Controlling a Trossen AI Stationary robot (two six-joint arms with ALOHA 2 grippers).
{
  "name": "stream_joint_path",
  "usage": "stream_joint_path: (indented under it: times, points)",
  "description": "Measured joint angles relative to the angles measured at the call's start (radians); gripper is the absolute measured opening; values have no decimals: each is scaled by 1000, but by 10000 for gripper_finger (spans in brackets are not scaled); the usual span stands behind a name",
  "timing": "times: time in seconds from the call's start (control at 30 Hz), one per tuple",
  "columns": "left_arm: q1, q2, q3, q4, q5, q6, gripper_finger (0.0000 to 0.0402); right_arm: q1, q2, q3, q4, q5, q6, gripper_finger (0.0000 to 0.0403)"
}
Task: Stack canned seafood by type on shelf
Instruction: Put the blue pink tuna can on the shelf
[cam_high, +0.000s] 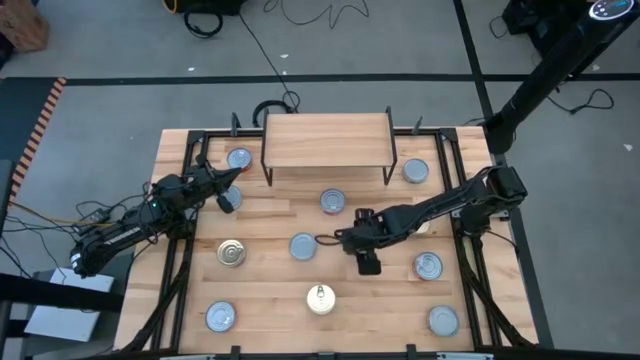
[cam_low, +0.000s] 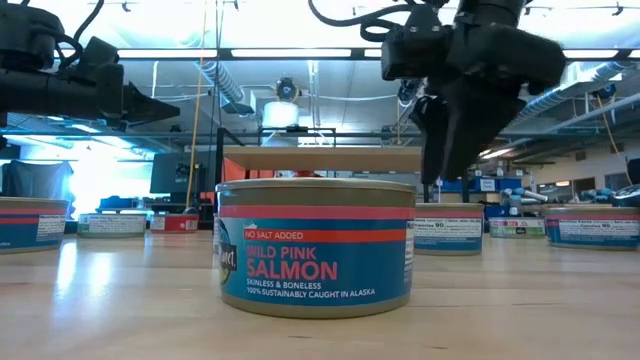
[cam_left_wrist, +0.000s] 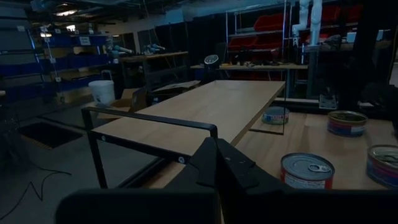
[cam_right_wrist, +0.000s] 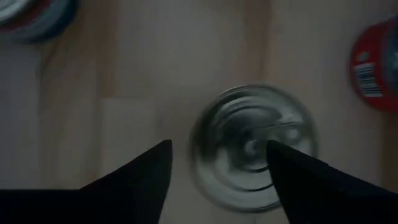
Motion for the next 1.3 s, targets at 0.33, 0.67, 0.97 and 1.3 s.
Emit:
stream_joint_path:
  times: [0.33, 0.67, 0.97, 1.3]
  points:
    - [0, 0, 0, -1, 41, 4, 4, 47, 45, -1, -8, 2, -45, 145]
    - [0, 0, 0, -6, 15, 21, 4, 47, 89, 2, -10, 58, -67, 91]
    - [-1, 0, 0, -15, 12, 21, 4, 47, 70, 7, -22, 29, -73, 16]
    - [-1, 0, 0, -20, 11, 24, 4, 20, 57, 52, -8, -92, -43, 4]
